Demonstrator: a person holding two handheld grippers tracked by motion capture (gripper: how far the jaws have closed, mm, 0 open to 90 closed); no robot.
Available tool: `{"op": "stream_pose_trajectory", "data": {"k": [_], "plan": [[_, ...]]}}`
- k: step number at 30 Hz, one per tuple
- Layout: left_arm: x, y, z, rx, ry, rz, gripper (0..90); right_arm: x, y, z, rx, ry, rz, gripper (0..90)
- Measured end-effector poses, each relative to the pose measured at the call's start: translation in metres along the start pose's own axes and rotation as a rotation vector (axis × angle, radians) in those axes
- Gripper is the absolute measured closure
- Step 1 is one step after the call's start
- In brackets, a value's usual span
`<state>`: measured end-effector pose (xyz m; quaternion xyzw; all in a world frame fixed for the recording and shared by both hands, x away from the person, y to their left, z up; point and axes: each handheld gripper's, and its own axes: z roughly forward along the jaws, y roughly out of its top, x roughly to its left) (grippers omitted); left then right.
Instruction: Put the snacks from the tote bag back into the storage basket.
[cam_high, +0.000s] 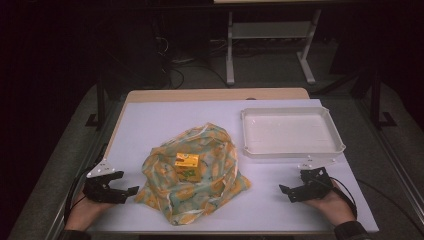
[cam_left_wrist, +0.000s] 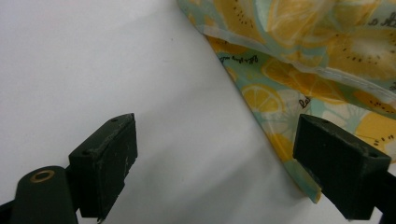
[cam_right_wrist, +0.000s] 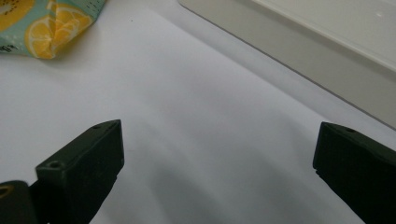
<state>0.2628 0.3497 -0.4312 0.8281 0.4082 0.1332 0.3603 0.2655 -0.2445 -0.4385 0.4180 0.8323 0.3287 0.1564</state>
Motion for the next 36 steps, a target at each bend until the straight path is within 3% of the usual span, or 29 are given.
{"op": "stream_pose_trajectory", "data": {"k": [6, 17, 22, 27, 31, 36], "plan": [[-0.001, 0.002, 0.000, 0.001, -0.014, -0.002, 13.8, 0.000, -0.001, -0.001, -0.007, 0.009, 0.012, 1.5], [-0.008, 0.010, -0.006, -0.001, -0.016, 0.032, 14.9, 0.000, 0.000, -0.001, -0.013, 0.027, 0.000, 1.5], [-0.012, 0.017, -0.008, -0.027, -0.043, 0.061, 18.6, 0.002, 0.000, -0.001, -0.003, 0.046, -0.007, 1.5], [-0.013, 0.021, -0.008, -0.028, -0.064, 0.065, 19.9, 0.005, 0.004, -0.001, -0.011, 0.033, -0.012, 1.6], [-0.014, 0.027, -0.009, -0.033, -0.082, 0.084, 23.4, 0.006, 0.001, -0.003, -0.012, 0.038, -0.017, 1.6], [-0.017, 0.038, -0.017, -0.069, -0.108, 0.089, 36.1, 0.008, 0.000, -0.006, -0.009, 0.040, -0.010, 1.6]]}}
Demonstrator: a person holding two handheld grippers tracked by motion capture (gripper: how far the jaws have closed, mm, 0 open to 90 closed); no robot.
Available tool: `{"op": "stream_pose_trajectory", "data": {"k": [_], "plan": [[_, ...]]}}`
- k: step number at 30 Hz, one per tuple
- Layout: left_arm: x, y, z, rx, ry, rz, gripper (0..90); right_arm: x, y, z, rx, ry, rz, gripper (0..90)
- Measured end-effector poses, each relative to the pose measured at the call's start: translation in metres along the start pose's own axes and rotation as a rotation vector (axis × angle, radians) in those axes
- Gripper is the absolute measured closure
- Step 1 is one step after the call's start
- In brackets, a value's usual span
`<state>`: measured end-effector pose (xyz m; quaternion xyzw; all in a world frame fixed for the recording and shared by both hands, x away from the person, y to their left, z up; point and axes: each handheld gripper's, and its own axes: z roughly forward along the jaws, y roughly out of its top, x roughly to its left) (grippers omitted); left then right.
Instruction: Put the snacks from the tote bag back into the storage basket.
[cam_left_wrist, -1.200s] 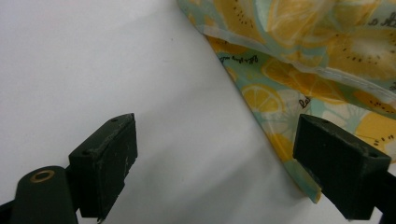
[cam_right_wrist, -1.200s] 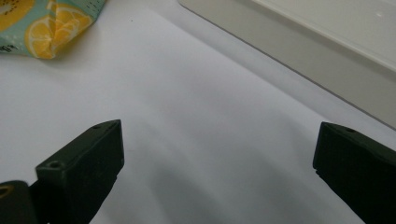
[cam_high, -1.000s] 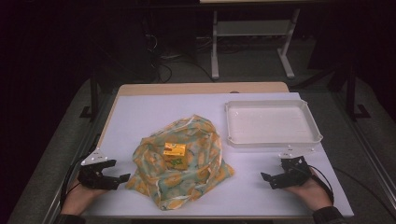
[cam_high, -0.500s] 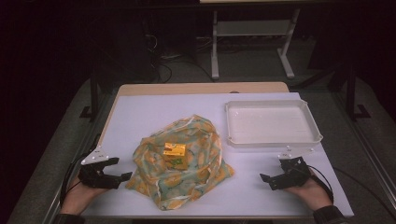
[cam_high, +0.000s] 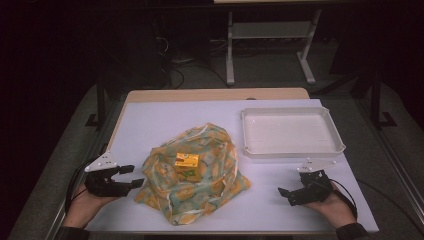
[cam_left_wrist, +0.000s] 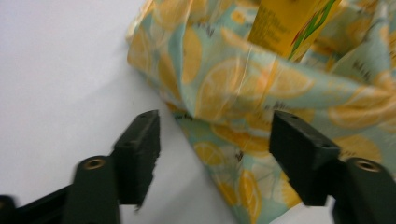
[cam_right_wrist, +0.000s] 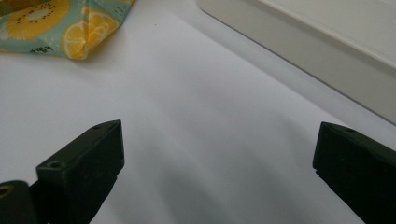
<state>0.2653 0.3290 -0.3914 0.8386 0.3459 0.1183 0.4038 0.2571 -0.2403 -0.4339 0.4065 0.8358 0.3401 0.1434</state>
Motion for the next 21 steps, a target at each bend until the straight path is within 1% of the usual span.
{"op": "stream_pose_trajectory", "data": {"k": [1, 3, 5, 6, 7, 12, 14, 15, 17, 21], "plan": [[0.000, 0.002, -0.002, -0.004, -0.003, 0.005, 40.1, 0.000, 0.000, 0.000, 0.003, 0.001, 0.000, 1.6], [-0.001, 0.006, -0.003, -0.028, -0.014, 0.002, 46.9, 0.000, -0.001, 0.000, 0.002, 0.005, -0.005, 1.6], [-0.002, 0.008, -0.004, -0.030, -0.022, 0.002, 58.2, 0.000, 0.000, 0.000, 0.002, 0.006, -0.006, 1.6], [-0.003, 0.012, -0.005, -0.039, -0.046, -0.005, 62.7, -0.001, 0.000, 0.001, 0.007, 0.009, -0.008, 1.7], [-0.003, 0.012, -0.005, -0.039, -0.046, -0.005, 66.1, -0.001, 0.000, 0.001, 0.007, 0.010, -0.009, 1.7], [-0.013, 0.028, -0.002, -0.058, -0.089, 0.019, 85.9, -0.001, 0.000, 0.002, 0.011, 0.017, -0.007, 1.7], [-0.016, 0.033, 0.000, -0.066, -0.097, 0.021, 89.5, -0.001, 0.000, 0.003, 0.013, 0.019, -0.008, 1.8], [-0.016, 0.033, 0.000, -0.066, -0.097, 0.021, 89.5, -0.001, 0.000, 0.003, 0.014, 0.019, -0.010, 1.8], [-0.019, 0.040, 0.003, -0.072, -0.104, 0.031, 89.5, -0.001, 0.000, 0.003, 0.014, 0.018, -0.010, 1.9], [-0.022, 0.046, 0.009, -0.069, -0.114, 0.033, 89.6, -0.001, 0.000, 0.002, 0.013, 0.017, -0.007, 1.9]]}}
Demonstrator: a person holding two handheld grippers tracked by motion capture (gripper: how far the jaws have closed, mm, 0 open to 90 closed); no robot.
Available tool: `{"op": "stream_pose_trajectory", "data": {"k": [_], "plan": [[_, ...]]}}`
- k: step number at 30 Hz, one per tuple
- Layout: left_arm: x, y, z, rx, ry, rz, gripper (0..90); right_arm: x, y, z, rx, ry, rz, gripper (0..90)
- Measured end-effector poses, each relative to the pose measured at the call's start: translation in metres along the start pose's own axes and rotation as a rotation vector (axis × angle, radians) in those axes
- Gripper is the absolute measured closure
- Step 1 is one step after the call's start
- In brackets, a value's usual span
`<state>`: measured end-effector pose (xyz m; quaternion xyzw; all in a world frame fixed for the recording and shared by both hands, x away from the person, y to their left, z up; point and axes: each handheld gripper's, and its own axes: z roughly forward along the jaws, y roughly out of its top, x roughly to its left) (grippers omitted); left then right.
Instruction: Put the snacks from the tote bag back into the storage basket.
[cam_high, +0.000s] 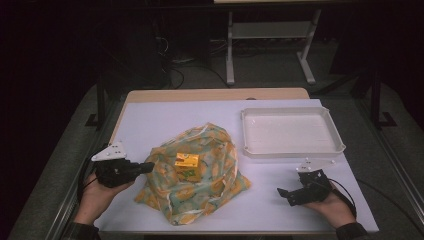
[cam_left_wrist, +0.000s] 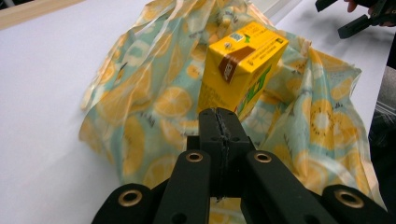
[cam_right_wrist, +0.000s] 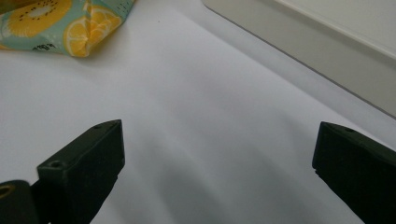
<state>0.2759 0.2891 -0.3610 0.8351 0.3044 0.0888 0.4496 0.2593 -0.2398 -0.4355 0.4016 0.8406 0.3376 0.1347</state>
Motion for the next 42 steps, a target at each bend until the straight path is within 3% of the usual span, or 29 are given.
{"op": "stream_pose_trajectory", "data": {"k": [14, 31, 42], "plan": [[-0.007, 0.017, 0.043, 0.078, -0.034, 0.039, 89.7, -0.001, -0.003, -0.002, 0.010, -0.003, 0.004, 1.9], [-0.011, 0.016, 0.052, 0.113, -0.045, 0.061, 89.7, -0.001, -0.004, -0.002, 0.014, -0.003, 0.007, 1.9], [-0.017, 0.018, 0.056, 0.141, -0.074, 0.091, 89.7, -0.002, -0.004, -0.002, 0.009, -0.006, 0.000, 1.9]]}}
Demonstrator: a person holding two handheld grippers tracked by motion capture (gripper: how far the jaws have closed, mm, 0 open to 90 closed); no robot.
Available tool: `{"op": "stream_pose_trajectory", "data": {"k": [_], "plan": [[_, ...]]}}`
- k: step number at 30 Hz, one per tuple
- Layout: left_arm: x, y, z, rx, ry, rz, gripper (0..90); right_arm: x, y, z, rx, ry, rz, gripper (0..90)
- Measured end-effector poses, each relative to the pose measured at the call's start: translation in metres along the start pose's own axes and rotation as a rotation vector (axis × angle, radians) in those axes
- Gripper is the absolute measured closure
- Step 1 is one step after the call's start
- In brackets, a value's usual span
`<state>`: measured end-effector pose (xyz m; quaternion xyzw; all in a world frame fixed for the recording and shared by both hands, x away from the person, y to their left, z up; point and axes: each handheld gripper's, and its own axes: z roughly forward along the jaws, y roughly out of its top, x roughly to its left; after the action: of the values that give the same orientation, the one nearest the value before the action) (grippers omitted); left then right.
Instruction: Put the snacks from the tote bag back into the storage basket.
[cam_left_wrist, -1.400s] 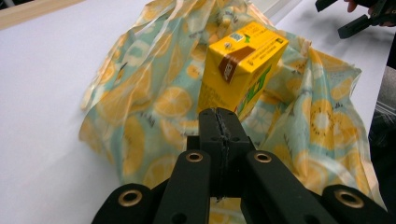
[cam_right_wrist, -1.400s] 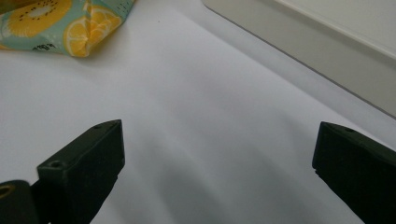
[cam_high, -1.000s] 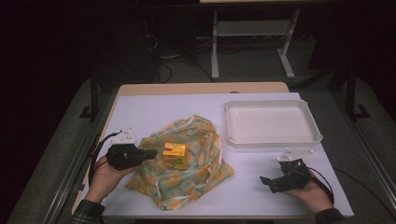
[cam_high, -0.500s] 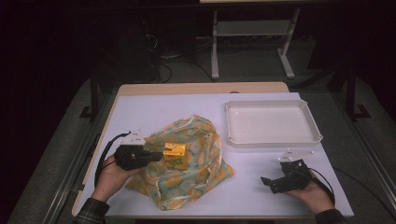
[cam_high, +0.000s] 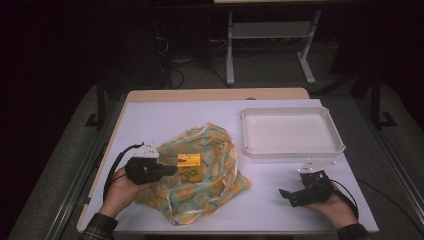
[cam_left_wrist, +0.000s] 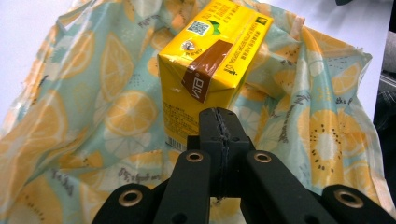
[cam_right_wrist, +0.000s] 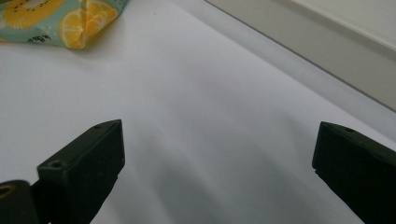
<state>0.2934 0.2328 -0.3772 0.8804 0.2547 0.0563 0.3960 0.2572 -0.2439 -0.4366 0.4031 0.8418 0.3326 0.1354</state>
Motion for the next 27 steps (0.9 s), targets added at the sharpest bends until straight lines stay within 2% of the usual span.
{"op": "stream_pose_trajectory", "data": {"k": [11, 22, 26, 27], "plan": [[-0.011, 0.005, 0.007, 0.006, -0.036, 0.027, 89.7, 0.000, 0.000, 0.000, 0.001, -0.001, 0.000, 1.9], [-0.018, 0.011, 0.014, 0.018, -0.052, 0.049, 89.7, 0.000, 0.000, 0.000, 0.002, 0.001, -0.002, 2.0], [-0.020, 0.012, 0.016, 0.016, -0.056, 0.046, 89.7, 0.000, 0.000, -0.001, 0.008, 0.004, 0.005, 2.0], [-0.021, 0.014, 0.018, 0.017, -0.060, 0.056, 89.7, 0.000, 0.000, -0.001, 0.007, 0.003, 0.004, 2.0]]}}
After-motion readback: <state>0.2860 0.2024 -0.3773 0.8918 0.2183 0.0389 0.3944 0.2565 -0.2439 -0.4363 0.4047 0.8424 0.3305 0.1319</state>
